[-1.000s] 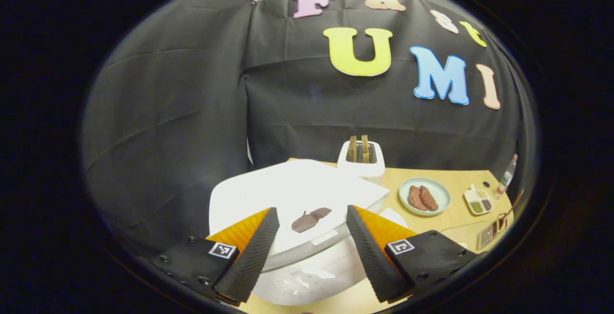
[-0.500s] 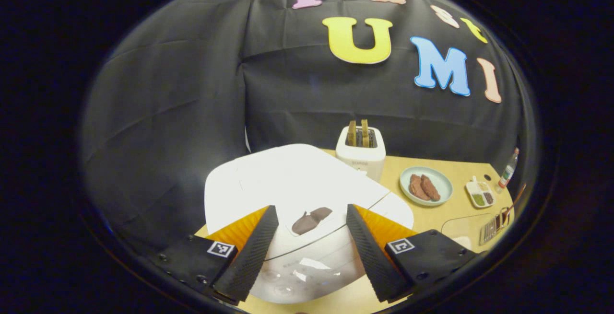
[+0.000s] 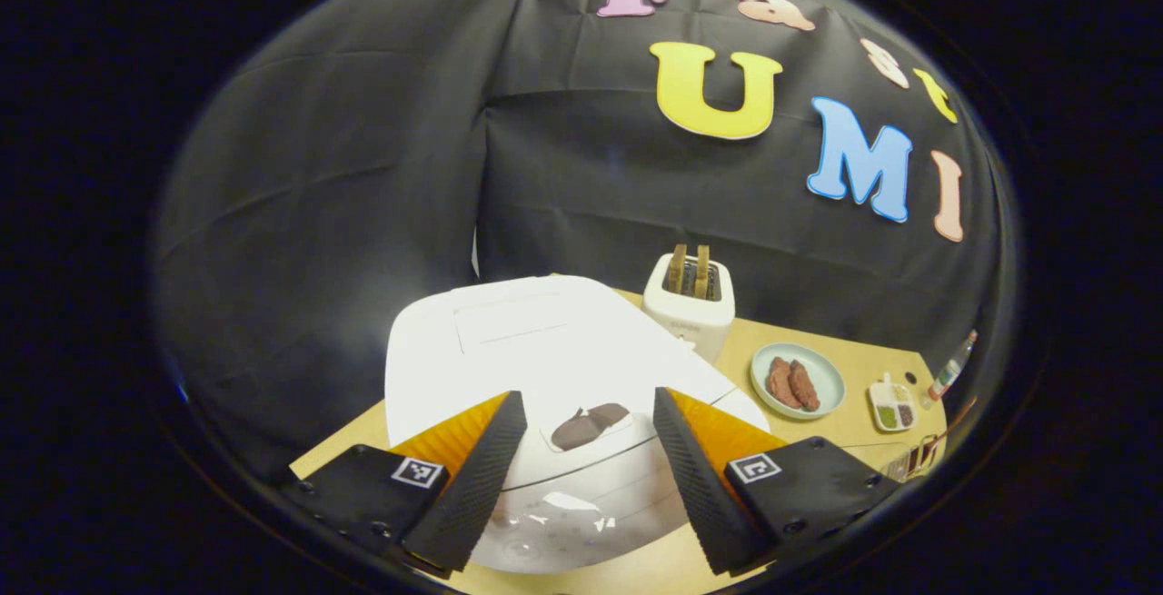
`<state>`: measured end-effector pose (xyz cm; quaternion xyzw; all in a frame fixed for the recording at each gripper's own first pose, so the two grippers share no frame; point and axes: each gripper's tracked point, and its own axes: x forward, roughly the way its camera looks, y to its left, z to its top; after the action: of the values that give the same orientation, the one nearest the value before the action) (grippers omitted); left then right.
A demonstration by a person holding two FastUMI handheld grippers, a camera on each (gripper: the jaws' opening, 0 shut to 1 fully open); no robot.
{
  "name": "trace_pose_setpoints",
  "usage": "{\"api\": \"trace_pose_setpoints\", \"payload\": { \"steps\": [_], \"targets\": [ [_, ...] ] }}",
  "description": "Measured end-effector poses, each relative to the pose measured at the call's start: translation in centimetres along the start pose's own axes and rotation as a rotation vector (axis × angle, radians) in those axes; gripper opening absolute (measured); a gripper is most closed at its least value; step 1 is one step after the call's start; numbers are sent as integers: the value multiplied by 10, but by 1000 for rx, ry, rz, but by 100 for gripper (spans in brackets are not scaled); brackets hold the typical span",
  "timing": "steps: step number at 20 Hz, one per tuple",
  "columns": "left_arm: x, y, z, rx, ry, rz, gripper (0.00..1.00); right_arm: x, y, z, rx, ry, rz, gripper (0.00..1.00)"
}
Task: Close the left gripper, press the button to open the rice cooker; take a wooden spoon from the chopstick holder with the right hand, scoop a spoonful of rice and pour it into the rice cooker, then put the wooden spoon back into the chopstick holder.
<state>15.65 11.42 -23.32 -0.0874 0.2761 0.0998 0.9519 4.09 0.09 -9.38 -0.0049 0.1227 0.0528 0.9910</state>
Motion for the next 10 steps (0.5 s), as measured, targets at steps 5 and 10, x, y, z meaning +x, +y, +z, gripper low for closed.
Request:
{"api": "trace_pose_setpoints", "payload": {
  "steps": [5,10],
  "targets": [
    [-30,-8,37,46,-133,-28,97,2,9,18,-16,-36,25,98],
    [-114,-40,94,131,-343,-120,96,-4,27,52,14,-86,70,98]
  ]
}}
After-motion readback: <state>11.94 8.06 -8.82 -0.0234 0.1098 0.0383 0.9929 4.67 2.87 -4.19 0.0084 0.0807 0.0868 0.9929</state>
